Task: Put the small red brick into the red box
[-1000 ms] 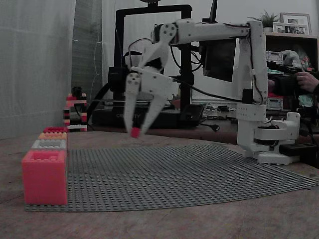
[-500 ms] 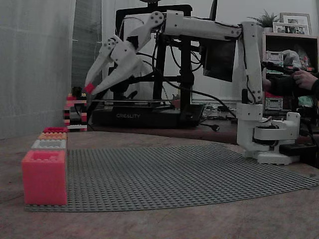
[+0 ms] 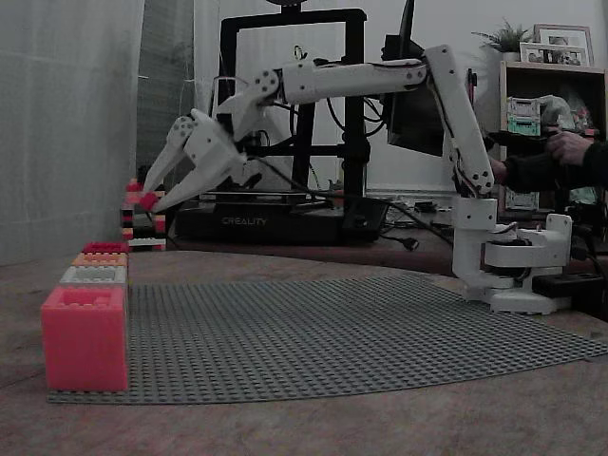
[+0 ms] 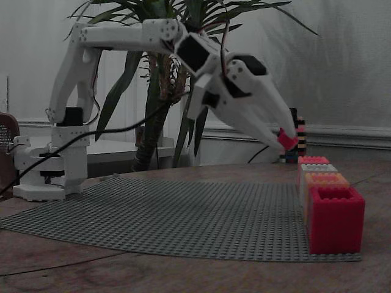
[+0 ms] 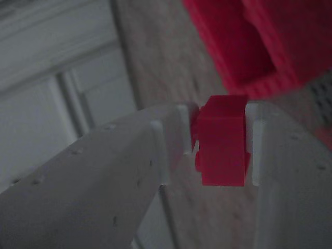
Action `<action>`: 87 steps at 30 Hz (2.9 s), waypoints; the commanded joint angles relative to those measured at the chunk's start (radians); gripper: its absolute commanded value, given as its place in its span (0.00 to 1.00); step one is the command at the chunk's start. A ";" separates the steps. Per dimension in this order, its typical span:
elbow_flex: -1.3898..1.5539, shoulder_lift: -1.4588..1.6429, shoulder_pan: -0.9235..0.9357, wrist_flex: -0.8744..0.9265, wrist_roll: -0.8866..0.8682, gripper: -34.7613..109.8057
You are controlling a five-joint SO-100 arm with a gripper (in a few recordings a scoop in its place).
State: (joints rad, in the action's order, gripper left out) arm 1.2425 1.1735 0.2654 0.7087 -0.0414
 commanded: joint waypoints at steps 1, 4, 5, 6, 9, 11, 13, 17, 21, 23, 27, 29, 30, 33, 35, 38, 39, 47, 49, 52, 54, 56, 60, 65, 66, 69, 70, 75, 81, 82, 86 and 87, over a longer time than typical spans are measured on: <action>-0.110 0.003 0.028 -0.058 0.006 0.24; -0.153 -0.041 0.034 -0.071 0.014 0.24; -0.164 -0.057 0.037 -0.077 0.018 0.24; -0.175 -0.071 0.041 -0.084 0.021 0.24; -0.207 -0.117 0.054 -0.094 0.032 0.24; -0.244 -0.152 0.066 -0.094 0.020 0.24; -0.276 -0.187 0.072 -0.094 0.028 0.24; -0.299 -0.229 0.072 -0.103 0.040 0.24; -0.337 -0.256 0.061 -0.106 0.032 0.24; -0.357 -0.272 0.057 -0.106 0.034 0.24; -0.387 -0.293 0.052 -0.112 0.040 0.24; -0.400 -0.305 0.049 -0.117 0.041 0.24; -0.407 -0.311 0.046 -0.117 0.044 0.24; -0.417 -0.325 0.040 -0.121 0.051 0.24; -0.420 -0.333 0.035 -0.126 0.051 0.24; -0.434 -0.347 0.028 -0.126 0.051 0.24; -0.436 -0.350 0.025 -0.124 0.051 0.26; -0.446 -0.353 0.015 -0.110 0.046 0.36; -0.451 -0.351 0.012 -0.101 0.049 0.36; -0.451 -0.328 0.011 -0.091 0.040 0.33; -0.443 -0.284 0.011 -0.067 0.025 0.28; -0.403 -0.213 0.005 -0.064 0.020 0.24; -0.265 -0.038 -0.026 -0.044 0.057 0.24; 0.061 0.275 -0.084 -0.029 0.121 0.24; 0.140 0.345 -0.095 -0.021 0.130 0.24; 0.405 0.555 -0.124 -0.015 0.170 0.24; 0.495 0.621 -0.133 -0.034 0.183 0.24; 0.834 0.916 -0.158 -0.005 0.179 0.24; 1.226 1.301 -0.166 0.072 0.215 0.24; 1.273 1.361 -0.166 0.103 0.218 0.24; 1.404 1.548 -0.179 0.235 0.189 0.24; 1.424 1.586 -0.183 0.264 0.179 0.24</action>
State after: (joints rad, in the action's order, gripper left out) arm 2.6415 2.6108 0.0920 0.8882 0.1396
